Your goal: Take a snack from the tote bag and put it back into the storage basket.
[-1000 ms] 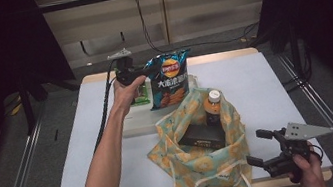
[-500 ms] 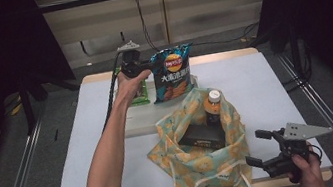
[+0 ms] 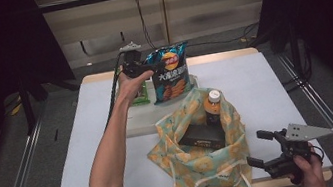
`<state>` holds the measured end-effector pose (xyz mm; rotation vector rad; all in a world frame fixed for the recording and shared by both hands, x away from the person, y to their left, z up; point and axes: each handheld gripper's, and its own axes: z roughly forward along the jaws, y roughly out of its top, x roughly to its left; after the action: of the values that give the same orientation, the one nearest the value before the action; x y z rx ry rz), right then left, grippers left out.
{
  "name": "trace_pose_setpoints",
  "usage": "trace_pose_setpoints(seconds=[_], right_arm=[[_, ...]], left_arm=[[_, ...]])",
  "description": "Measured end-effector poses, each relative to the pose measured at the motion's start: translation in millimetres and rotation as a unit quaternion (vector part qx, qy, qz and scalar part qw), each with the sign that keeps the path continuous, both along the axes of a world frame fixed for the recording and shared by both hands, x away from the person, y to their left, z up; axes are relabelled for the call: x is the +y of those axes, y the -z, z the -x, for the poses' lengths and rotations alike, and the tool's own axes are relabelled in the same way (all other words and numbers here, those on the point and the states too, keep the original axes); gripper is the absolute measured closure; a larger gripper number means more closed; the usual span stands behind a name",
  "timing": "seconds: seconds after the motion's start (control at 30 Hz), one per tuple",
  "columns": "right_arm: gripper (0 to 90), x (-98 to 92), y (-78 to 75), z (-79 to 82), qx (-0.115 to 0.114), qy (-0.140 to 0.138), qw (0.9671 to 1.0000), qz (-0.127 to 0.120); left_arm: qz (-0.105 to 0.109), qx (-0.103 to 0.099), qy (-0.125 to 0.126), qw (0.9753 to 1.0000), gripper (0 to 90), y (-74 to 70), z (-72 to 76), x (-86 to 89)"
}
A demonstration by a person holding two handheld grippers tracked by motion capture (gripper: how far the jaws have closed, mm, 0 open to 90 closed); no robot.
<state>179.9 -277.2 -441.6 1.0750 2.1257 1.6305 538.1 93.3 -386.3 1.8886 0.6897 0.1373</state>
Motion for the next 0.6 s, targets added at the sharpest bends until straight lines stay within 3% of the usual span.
trace_pose_setpoints(seconds=[0.3, 0.43, 0.6], right_arm=[[1.2, -0.8, 0.6, 0.7, 0.0, 0.0, 1.0, -0.001], [1.2, -0.3, 0.9, 0.1, -0.001, -0.001, 1.0, 0.0], [1.2, 1.0, 0.6, 0.3, -0.002, -0.004, 1.0, 0.001]], left_arm=[[-0.015, 0.025, -0.016, 0.9995, 31.3, 15.9, 0.4, 12.0], [-0.027, 0.017, -0.019, 0.9993, 25.8, 13.9, 3.8, 15.7], [-0.02, 0.023, -0.034, 0.9989, 20.1, 17.6, 6.6, 28.2]])
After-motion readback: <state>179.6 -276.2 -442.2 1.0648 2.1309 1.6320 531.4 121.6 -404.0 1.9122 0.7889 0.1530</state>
